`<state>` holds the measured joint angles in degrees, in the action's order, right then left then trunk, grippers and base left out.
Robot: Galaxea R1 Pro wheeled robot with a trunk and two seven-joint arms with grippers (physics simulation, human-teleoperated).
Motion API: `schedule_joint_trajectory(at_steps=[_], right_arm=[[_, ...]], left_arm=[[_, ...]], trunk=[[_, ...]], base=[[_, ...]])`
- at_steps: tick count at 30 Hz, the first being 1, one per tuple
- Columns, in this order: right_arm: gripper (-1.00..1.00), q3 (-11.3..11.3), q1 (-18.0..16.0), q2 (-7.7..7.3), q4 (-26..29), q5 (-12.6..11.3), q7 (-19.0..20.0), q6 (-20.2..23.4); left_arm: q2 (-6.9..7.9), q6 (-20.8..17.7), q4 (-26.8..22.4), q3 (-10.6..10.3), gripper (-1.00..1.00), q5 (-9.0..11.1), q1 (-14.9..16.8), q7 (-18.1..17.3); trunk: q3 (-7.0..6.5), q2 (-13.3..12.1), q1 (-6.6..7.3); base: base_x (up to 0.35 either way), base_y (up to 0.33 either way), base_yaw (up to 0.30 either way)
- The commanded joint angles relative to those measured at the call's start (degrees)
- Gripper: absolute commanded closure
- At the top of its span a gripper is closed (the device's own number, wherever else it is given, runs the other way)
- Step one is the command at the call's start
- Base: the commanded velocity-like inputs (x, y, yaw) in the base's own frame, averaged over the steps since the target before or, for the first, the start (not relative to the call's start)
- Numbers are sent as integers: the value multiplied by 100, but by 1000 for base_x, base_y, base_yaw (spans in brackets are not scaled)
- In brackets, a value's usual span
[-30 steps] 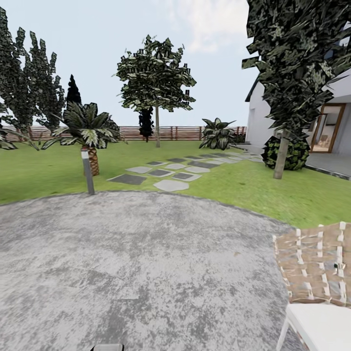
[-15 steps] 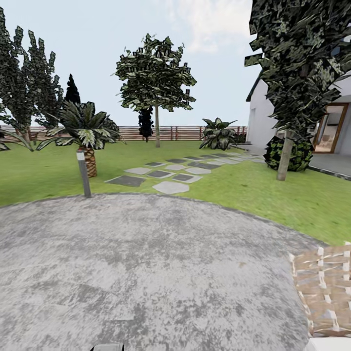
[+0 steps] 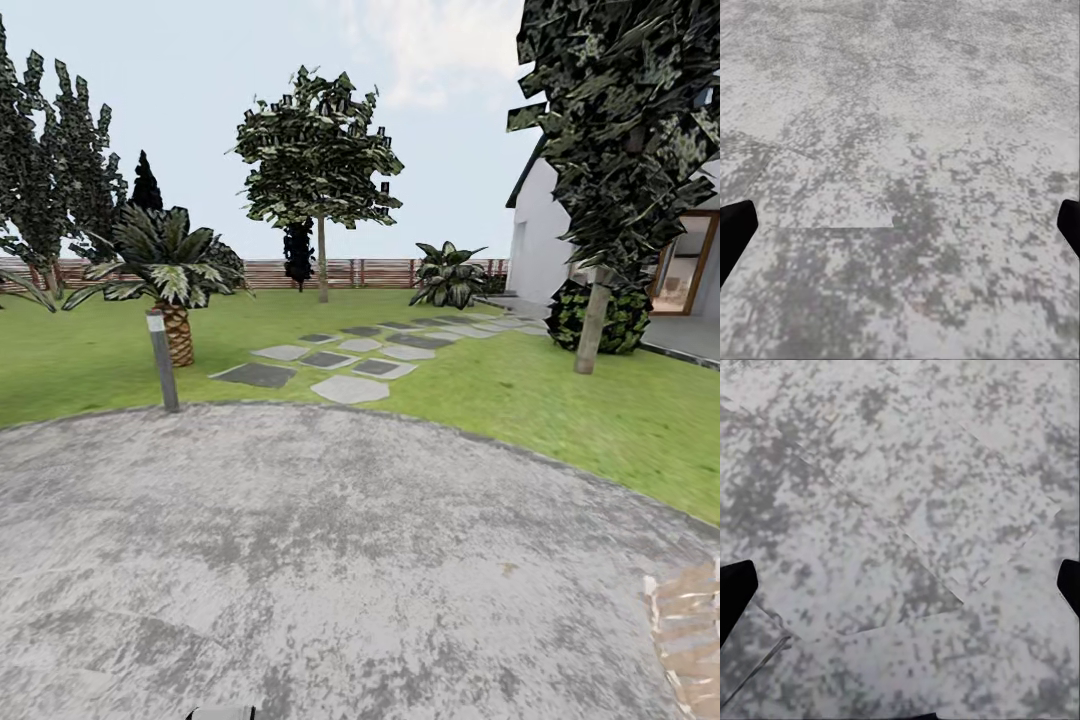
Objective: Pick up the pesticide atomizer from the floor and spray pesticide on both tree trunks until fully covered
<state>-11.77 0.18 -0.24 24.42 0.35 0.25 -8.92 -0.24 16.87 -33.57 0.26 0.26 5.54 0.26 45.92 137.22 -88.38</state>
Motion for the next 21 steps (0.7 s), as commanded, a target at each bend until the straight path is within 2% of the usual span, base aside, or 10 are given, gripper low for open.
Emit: schedule_joint_trajectory(at_steps=[1,21], right_arm=[[-100,-4,0,-1,0,0,0,-8],[-100,-36,0,-5,-2,-35,2,-22]], left_arm=[[-1,0,0,0,-100,-1,0,0],[0,0,0,0,-100,1,0,0]], trunk=[[0,0,0],[0,0,0]], base=[[329,0,0],[329,1,0]])
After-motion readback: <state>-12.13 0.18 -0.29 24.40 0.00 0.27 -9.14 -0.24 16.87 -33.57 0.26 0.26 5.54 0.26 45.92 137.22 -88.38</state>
